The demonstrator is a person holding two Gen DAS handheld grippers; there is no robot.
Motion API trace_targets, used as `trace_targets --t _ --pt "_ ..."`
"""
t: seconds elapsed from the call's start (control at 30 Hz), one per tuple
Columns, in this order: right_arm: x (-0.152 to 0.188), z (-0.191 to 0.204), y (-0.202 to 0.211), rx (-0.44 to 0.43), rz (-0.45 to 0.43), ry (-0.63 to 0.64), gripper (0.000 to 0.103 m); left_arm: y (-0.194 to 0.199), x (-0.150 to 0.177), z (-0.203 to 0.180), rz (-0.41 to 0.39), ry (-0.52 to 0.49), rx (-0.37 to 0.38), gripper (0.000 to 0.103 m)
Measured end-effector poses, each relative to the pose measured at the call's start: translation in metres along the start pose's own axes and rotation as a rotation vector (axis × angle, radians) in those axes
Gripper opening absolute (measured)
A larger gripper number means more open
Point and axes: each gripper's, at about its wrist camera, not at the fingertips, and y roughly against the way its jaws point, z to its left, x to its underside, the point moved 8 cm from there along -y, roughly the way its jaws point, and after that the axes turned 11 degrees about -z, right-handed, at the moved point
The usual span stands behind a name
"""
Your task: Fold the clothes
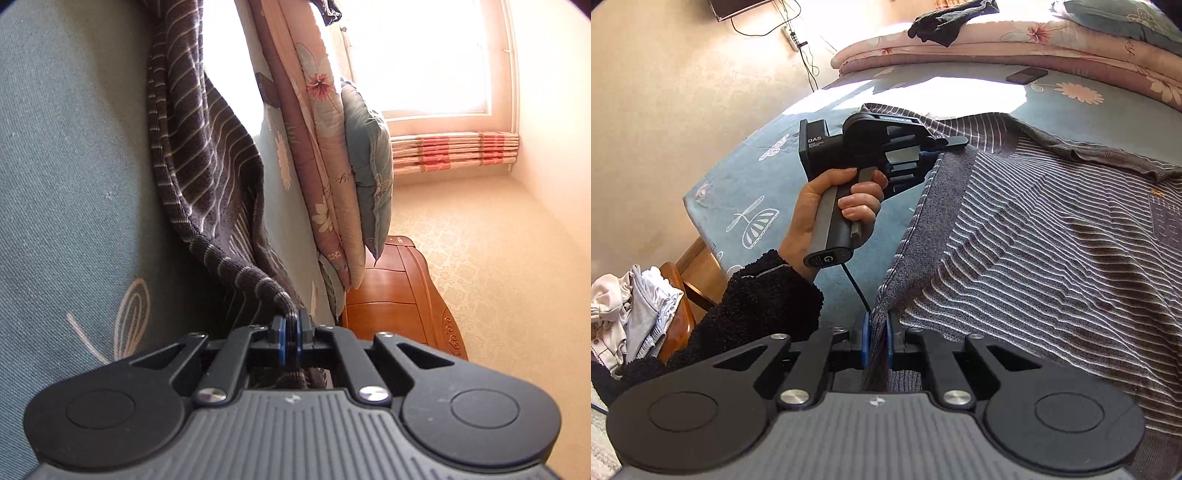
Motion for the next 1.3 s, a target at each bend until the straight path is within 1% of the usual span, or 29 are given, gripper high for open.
trace_targets --t 0.07,0.2,0.27,0.33,0.43,0.57,0.67,0.7,0.8,0.9,0.97,1.0,1.03,1.1,1.17,1.2,1.23,1.3 --pt "0.010 0.004 -0.017 -0.012 0.042 0.005 0.011 0.004 -0.003 0.014 -0.001 -0.010 -0.047 0.003" --pt "0.032 0.007 -0.056 -0.054 0.119 -0.019 0.011 0.012 -0.011 0.033 -0.022 -0.001 -0.093 0.003" --pt "0.040 0.005 -0.069 -0.060 0.151 -0.040 0.011 0.016 -0.015 0.039 -0.034 0.011 -0.103 0.003" --pt "0.042 0.004 -0.078 -0.072 0.163 -0.057 0.011 0.019 -0.017 0.038 -0.042 -0.005 -0.099 0.003" --pt "0.043 0.001 -0.086 -0.085 0.175 -0.069 0.011 0.018 -0.016 0.040 -0.041 -0.048 -0.137 0.003" --pt "0.051 -0.004 -0.093 -0.070 0.206 -0.073 0.011 0.014 -0.013 0.051 -0.025 -0.081 -0.204 0.003" --pt "0.061 -0.007 -0.101 -0.064 0.217 -0.084 0.011 0.018 -0.015 0.049 -0.030 -0.095 -0.206 0.003" --pt "0.063 -0.007 -0.104 -0.060 0.217 -0.085 0.011 0.020 -0.016 0.046 -0.037 -0.112 -0.209 0.003" --pt "0.063 -0.010 -0.107 -0.073 0.210 -0.113 0.011 0.035 -0.023 0.031 -0.058 -0.232 -0.238 0.003" --pt "0.061 -0.009 -0.106 -0.080 0.206 -0.105 0.011 0.052 -0.031 0.014 -0.112 -0.372 -0.297 0.004" --pt "0.063 -0.008 -0.107 -0.082 0.209 -0.097 0.014 0.066 -0.039 0.004 -0.166 -0.478 -0.356 0.006" --pt "0.063 -0.007 -0.106 -0.090 0.205 -0.104 0.017 0.071 -0.041 -0.001 -0.185 -0.515 -0.374 0.011" --pt "0.063 -0.005 -0.105 -0.097 0.200 -0.106 0.024 0.075 -0.043 -0.005 -0.200 -0.541 -0.387 0.016" --pt "0.062 0.001 -0.101 -0.108 0.186 -0.099 0.032 0.082 -0.045 -0.010 -0.220 -0.565 -0.388 0.020" --pt "0.060 0.003 -0.091 -0.099 0.154 -0.069 0.032 0.084 -0.044 -0.015 -0.214 -0.574 -0.370 0.021" --pt "0.059 0.001 -0.085 -0.098 0.138 -0.073 0.032 0.081 -0.043 -0.016 -0.206 -0.578 -0.367 0.024" --pt "0.058 -0.001 -0.078 -0.095 0.122 -0.077 0.032 0.081 -0.041 -0.017 -0.198 -0.579 -0.370 0.029" --pt "0.057 -0.011 -0.062 -0.039 0.082 -0.064 0.032 0.077 -0.037 -0.019 -0.185 -0.591 -0.380 0.035"
